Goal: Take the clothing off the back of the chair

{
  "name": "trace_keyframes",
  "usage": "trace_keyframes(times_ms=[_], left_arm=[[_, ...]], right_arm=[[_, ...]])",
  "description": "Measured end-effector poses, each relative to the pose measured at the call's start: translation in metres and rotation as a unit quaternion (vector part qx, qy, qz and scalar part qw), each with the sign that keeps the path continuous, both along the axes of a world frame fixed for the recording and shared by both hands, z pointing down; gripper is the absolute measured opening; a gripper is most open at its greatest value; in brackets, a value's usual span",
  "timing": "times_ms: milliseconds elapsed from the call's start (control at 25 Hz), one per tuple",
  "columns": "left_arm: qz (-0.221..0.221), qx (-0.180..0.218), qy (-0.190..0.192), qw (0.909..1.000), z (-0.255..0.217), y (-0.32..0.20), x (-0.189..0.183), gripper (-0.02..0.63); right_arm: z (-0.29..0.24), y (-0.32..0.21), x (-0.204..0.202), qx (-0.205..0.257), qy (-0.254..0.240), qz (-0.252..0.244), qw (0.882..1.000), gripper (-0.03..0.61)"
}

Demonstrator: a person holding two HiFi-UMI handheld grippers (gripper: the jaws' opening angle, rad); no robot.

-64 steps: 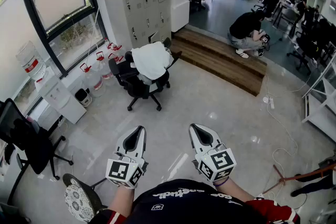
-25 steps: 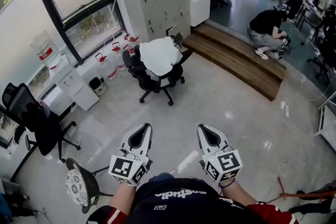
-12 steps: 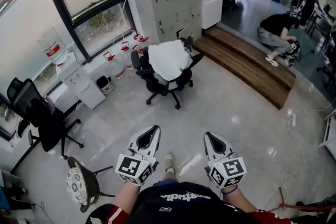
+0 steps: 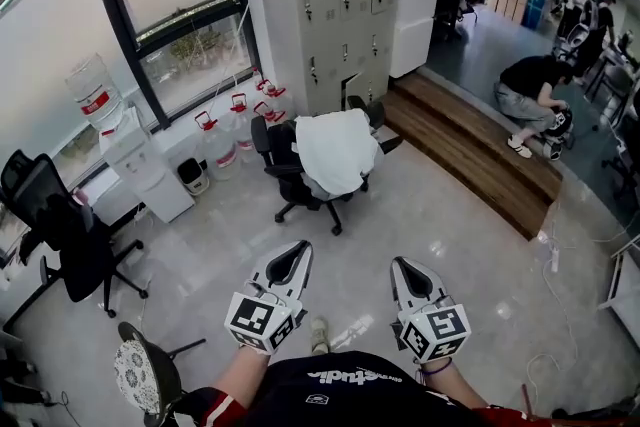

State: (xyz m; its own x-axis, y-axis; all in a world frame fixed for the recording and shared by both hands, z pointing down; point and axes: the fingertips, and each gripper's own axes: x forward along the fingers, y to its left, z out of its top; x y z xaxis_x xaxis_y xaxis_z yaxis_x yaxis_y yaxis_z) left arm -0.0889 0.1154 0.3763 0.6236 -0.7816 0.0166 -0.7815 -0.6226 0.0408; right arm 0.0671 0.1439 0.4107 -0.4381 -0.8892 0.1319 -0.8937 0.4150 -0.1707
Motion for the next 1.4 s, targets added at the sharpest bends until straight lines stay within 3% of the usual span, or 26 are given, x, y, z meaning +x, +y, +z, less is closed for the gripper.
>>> trace_keyframes(times_ms=[320,680,960,1400], left_arm=[[0.003,0.015,0.0,0.9999,-0.017,-0.106,-0.042,0.035],[0.016,0.009,0.011,0.9998,-0.009,-0.181,-0.076,0.035],[0.017,-0.005,0.021,0.9996,0.001,-0.212,-0.074,0.035],[0.001,0.007,0.015,0.9999,-0.011,-0.254,-0.06,0.035]], right_arm=[[-0.024,-0.111,-0.041,0.019,-0.007,0.004,1.0,0.012],[-0.023,-0.178,-0.074,0.015,0.007,0.021,1.0,0.014],[-0.014,-0.207,-0.069,-0.001,0.012,0.026,1.0,0.013],[-0.025,-0.26,-0.063,0.021,0.011,-0.005,1.0,0.025]])
